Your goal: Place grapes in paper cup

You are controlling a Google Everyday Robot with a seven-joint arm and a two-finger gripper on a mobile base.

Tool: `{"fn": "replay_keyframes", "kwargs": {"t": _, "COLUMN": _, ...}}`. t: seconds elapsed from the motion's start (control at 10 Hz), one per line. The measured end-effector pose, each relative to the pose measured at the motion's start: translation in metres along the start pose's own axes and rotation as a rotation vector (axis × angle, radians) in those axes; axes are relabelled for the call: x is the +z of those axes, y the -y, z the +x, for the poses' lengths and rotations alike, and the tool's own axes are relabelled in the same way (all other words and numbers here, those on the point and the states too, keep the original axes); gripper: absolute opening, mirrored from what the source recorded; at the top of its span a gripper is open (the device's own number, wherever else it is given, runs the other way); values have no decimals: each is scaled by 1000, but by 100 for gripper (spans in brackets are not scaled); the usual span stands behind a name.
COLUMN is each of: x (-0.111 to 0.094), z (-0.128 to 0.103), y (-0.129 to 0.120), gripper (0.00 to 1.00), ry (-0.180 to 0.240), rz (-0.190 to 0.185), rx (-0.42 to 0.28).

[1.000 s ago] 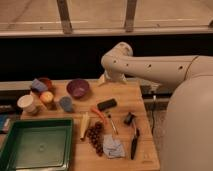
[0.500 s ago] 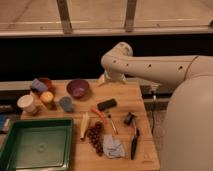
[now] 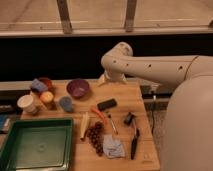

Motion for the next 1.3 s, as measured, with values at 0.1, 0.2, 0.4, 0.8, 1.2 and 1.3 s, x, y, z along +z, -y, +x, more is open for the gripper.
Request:
{"fn": "replay_keyframes", "kwargs": {"t": 0.1, "x": 0, "z": 0, "y": 0, "gripper": 80, "ry": 0, "rz": 0, "rx": 0}}
{"fn": "replay_keyframes", "kwargs": {"t": 0.2, "x": 0, "z": 0, "y": 0, "gripper": 80, "ry": 0, "rz": 0, "rx": 0}}
{"fn": "replay_keyframes", "kwargs": {"t": 0.4, "x": 1, "z": 5, "y": 1, "gripper": 80, "ry": -20, "rz": 7, "rx": -15}}
{"fn": "replay_keyframes", "kwargs": {"t": 0.8, "x": 3, "z": 63, "y": -38, "gripper": 80, "ry": -114, "rz": -3, "rx": -143}}
{"fn": "replay_keyframes", "kwargs": {"t": 1.2, "x": 7, "z": 141, "y": -86, "gripper": 80, "ry": -229, "rz": -54, "rx": -242}}
{"fn": "replay_keyframes", "kwargs": {"t": 1.3, "x": 9, "z": 157, "y": -93, "gripper": 80, "ry": -260, "rz": -66, "rx": -257}}
